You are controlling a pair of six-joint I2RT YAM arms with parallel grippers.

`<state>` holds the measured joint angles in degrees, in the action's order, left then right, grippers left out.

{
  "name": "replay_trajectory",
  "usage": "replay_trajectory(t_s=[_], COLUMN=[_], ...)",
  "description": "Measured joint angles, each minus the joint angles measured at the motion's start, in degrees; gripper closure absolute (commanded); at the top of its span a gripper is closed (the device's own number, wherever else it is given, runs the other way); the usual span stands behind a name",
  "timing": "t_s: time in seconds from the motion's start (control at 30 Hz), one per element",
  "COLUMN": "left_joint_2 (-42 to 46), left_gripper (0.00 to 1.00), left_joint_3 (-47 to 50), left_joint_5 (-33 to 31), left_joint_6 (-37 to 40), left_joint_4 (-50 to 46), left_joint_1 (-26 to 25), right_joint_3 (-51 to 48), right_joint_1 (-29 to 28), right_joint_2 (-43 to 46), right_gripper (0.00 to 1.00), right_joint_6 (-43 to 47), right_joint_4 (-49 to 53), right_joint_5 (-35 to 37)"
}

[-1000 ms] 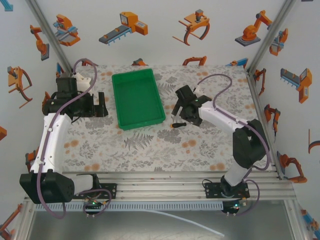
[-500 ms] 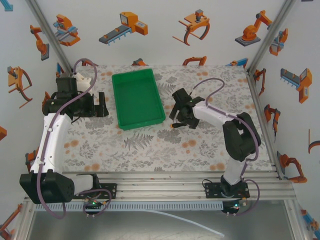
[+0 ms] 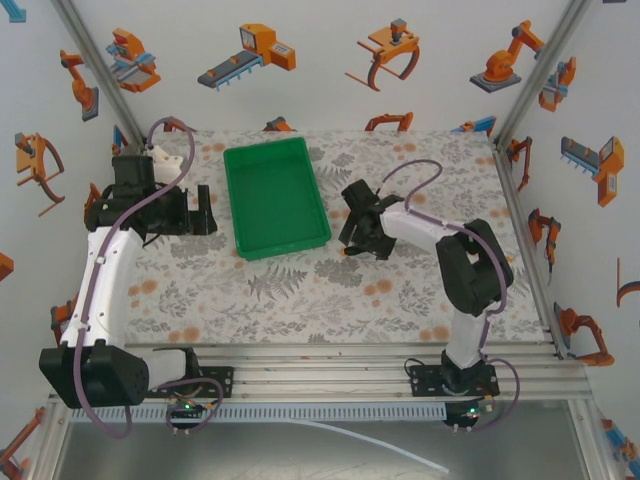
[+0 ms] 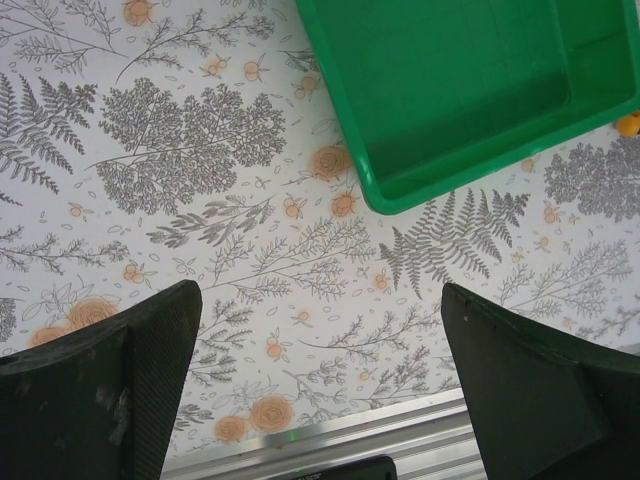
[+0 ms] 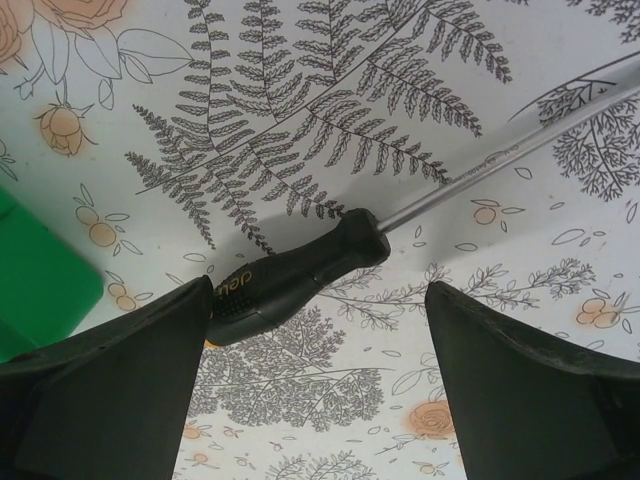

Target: Put the screwdriver in the bin

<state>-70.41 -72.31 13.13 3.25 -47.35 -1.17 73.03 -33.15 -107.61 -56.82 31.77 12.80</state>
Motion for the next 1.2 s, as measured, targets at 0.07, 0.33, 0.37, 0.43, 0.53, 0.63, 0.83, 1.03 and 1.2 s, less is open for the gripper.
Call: replay_trajectory(t_s=[0.07,0.33,0.37,0.43,0.53,0.63,0.83,1.03,1.2], left_joint_2=[0.07,0.59,0.59,0.59,0.59,0.59,0.59,0.98,1.36], left_gripper=[0.03,0.03,0.03,0.03,0.03,0.03,0.03,0.03,0.03], left_joint_3=[0.13,0.17,0.17,0.2,0.22,0.22,0.22,0.22,0.22], left_joint_5=[0.02,0.02,0.02,0.02,0.04,0.02,0.07,0.22,0.22], left_joint_6=[0.0,0.17,0.17,0.17,0.17,0.17,0.17,0.17,0.17], left_joint_4=[-0.02,-0.02,0.0,0.0,0.0,-0.02,-0.02,-0.04,-0.04], left_joint_1=[0.0,0.0,0.0,0.0,0.0,0.0,0.0,0.0,0.0], right_joint_3=[0.55,1.09,1.09,1.09,1.09,1.09,1.09,1.09,1.09], right_joint_1=[0.0,0.02,0.04,0.09,0.11,0.11,0.11,0.11,0.11], right_joint_2=[-0.83,-1.66,-1.79,-1.9,-1.9,-1.9,-1.9,-1.9,-1.9], right_gripper=[0.23,0.3,0.31,0.32,0.34,0.35,0.39,0.47,0.49], right_joint_6=[0.26,1.38,1.49,1.64,2.16,2.51,3.17,3.85,4.2], right_joint_4=[-0.04,-0.17,-0.11,-0.11,-0.13,-0.13,-0.09,-0.11,-0.13], right_joint_5=[-0.15,-0.13,-0.15,-0.11,-0.02,0.09,0.13,0.28,0.28])
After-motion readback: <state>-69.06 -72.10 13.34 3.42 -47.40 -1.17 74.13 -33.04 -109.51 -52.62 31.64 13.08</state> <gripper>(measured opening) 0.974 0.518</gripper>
